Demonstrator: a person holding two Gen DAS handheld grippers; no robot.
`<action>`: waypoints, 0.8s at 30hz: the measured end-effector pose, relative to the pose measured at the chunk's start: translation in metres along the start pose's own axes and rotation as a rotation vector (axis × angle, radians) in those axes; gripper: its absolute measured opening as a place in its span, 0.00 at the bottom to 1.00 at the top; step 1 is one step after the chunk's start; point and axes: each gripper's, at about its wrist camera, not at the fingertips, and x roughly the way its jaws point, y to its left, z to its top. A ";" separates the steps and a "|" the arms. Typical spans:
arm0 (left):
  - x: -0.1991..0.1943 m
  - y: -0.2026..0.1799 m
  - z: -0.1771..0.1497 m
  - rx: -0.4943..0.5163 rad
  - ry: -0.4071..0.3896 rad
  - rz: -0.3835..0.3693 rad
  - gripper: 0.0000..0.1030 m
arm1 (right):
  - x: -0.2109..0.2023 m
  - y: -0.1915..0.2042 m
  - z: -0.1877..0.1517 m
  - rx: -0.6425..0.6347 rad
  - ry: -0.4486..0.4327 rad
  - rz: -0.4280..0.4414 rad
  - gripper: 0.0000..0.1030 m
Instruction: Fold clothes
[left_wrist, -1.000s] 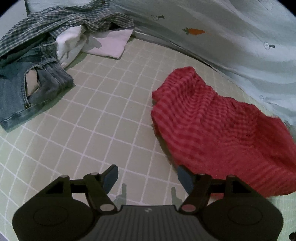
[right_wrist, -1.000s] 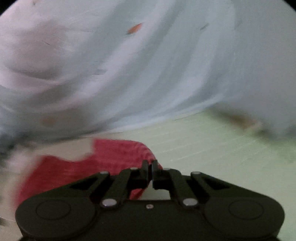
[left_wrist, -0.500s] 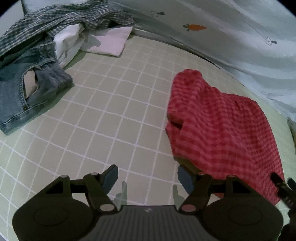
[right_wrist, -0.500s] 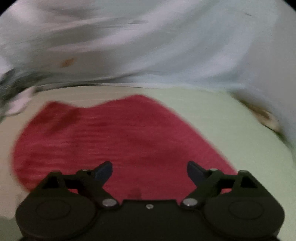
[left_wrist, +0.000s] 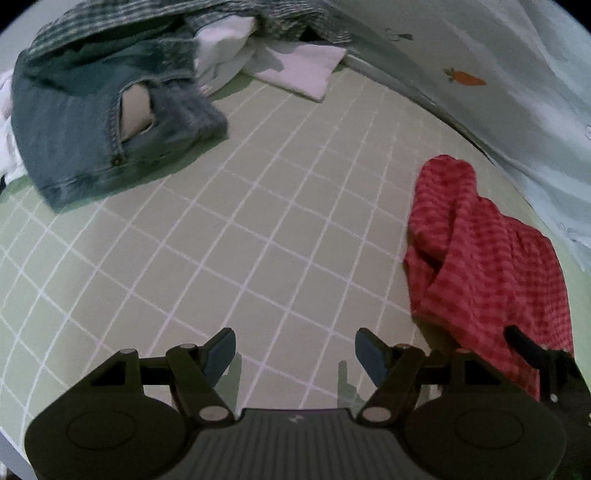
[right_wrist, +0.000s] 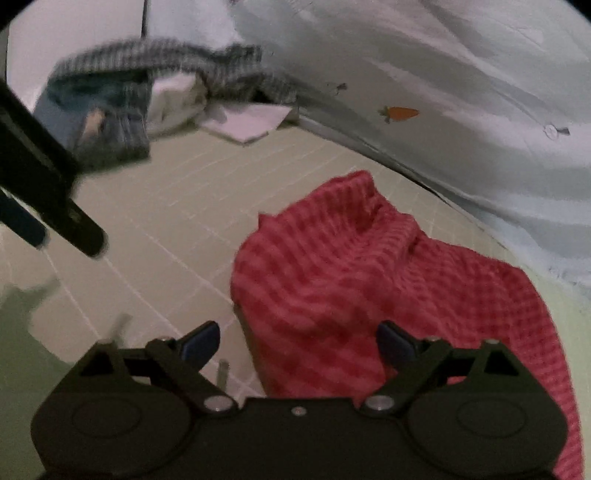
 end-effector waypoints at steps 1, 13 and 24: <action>0.001 0.000 0.000 -0.004 0.003 0.000 0.70 | 0.001 -0.010 0.001 0.038 0.000 0.013 0.48; 0.010 -0.039 0.005 0.108 0.014 -0.019 0.70 | 0.010 -0.214 -0.053 1.142 -0.015 0.031 0.27; 0.021 -0.133 -0.003 0.404 0.014 -0.164 0.70 | -0.046 -0.222 -0.117 1.130 0.072 -0.186 0.77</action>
